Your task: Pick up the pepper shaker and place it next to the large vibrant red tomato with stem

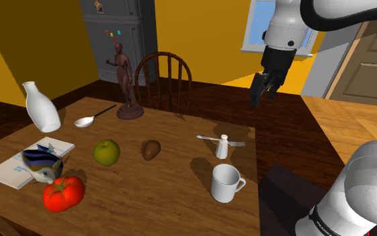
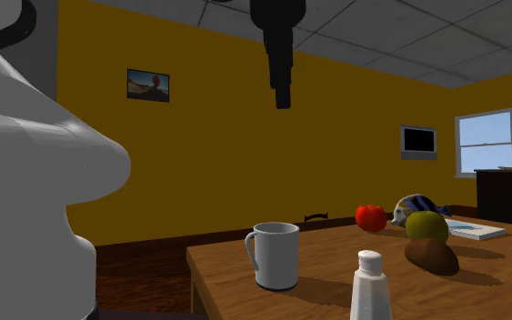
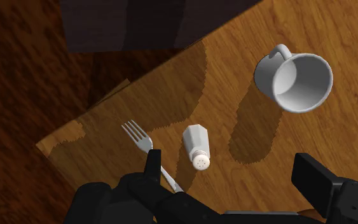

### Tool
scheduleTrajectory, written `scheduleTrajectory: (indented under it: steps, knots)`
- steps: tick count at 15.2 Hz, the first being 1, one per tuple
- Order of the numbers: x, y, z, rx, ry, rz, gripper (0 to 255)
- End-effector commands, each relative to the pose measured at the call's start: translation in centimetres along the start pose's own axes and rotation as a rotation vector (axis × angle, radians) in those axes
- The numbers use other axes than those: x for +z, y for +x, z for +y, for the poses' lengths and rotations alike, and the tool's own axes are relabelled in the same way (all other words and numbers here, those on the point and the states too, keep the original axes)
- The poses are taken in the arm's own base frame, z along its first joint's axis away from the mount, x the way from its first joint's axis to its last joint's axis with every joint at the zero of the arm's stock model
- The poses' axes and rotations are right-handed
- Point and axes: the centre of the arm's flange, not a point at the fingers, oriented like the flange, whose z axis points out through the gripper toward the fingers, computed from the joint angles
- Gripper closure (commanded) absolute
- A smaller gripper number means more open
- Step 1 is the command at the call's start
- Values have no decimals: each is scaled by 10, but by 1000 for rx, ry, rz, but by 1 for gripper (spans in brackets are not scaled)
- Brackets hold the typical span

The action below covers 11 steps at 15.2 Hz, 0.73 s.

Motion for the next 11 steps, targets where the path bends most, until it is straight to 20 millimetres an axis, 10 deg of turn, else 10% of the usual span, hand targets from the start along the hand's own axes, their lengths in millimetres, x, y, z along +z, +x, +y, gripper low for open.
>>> scheduleTrajectory:
  steps: [1,11]
  knots:
    - [0,0,0,0,0,0,0]
    - [119,54,5,-121,38,22,0]
